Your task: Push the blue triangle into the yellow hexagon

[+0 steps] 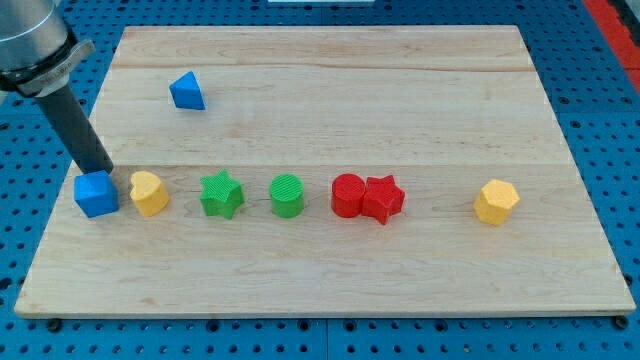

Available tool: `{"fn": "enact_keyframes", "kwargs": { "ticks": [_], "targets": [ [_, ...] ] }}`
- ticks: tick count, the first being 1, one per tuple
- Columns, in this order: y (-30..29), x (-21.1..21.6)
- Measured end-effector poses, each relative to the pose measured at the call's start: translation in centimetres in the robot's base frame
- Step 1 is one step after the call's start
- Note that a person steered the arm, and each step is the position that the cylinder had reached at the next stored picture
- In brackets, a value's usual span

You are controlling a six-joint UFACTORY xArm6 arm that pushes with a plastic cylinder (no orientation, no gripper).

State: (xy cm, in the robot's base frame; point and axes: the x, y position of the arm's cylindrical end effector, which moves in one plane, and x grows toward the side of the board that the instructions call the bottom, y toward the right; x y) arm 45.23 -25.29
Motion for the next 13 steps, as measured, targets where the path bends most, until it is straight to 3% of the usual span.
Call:
{"fn": "enact_keyframes", "kwargs": {
  "ticks": [2,3,5,7,8,10,13],
  "targets": [
    [-2.0,-4.7],
    [-0.2,-10.0],
    [7.6,-13.5],
    [20.7,-13.1],
    [21.4,-10.2],
    [18.2,-8.4],
    [16.1,-0.9]
  ]
}}
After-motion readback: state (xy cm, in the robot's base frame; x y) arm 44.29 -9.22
